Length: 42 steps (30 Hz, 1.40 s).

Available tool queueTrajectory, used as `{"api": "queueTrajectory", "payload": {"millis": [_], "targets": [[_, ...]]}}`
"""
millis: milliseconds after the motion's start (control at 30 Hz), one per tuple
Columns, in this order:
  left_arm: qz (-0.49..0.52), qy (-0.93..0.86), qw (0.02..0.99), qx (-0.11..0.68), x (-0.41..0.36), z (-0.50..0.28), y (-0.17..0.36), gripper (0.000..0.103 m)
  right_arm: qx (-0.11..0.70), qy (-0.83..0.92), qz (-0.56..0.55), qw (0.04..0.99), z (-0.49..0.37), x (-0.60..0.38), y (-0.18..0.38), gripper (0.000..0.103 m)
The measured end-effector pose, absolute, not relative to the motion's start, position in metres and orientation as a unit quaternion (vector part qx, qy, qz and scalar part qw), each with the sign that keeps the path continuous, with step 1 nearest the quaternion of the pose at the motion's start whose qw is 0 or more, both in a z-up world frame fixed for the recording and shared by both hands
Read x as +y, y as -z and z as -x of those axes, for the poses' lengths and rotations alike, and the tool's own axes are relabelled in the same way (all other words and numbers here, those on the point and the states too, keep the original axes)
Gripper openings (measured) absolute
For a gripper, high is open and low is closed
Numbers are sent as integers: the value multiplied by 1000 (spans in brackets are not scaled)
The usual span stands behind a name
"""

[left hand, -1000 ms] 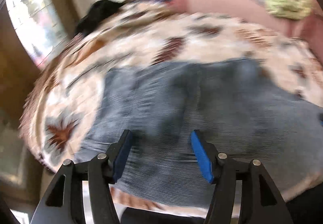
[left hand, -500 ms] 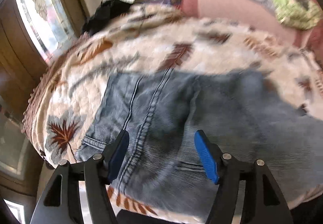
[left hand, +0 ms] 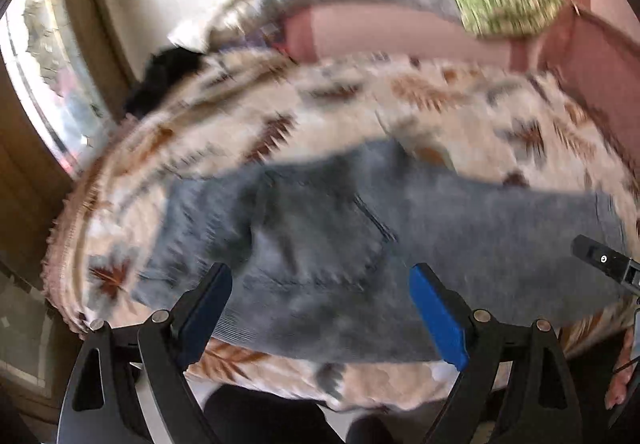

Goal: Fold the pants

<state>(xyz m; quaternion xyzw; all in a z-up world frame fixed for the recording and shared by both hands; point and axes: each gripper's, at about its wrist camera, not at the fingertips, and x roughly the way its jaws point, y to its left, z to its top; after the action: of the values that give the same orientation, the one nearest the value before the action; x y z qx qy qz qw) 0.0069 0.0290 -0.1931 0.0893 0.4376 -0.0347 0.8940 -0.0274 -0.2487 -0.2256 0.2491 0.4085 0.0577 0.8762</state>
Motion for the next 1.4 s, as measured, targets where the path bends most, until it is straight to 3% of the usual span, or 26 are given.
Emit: {"api": "queueTrajectory", "payload": {"millis": [100,267,333,467,600,800,900,1033,1233,1400], "targets": [[-99,21,880,464,24,-19,226,90,435,-66,-232,868,27,-236,240,74],[-114,-3,853,510,25,-48,264,90,500,-79,-187,842,20,-216,269,42],[-127,-8,851,509,20,-61,268,90,501,-76,-169,845,21,-213,270,41],[-115,5,858,500,5,-78,250,90,483,-108,-199,846,24,-218,267,40],[-108,46,868,482,-32,-94,230,90,402,-100,-244,877,27,-240,240,40],[-119,66,837,530,-86,-125,271,90,362,-12,-345,866,28,-288,245,41],[-129,58,845,516,-101,-139,286,92,359,15,-367,858,24,-302,248,41],[-108,41,832,543,-97,-167,293,103,364,34,-377,851,20,-312,252,41],[-62,45,827,558,-83,-190,283,102,367,44,-374,851,17,-317,255,41],[-23,53,861,505,-33,-159,232,102,367,25,-341,865,20,-303,249,41]]}}
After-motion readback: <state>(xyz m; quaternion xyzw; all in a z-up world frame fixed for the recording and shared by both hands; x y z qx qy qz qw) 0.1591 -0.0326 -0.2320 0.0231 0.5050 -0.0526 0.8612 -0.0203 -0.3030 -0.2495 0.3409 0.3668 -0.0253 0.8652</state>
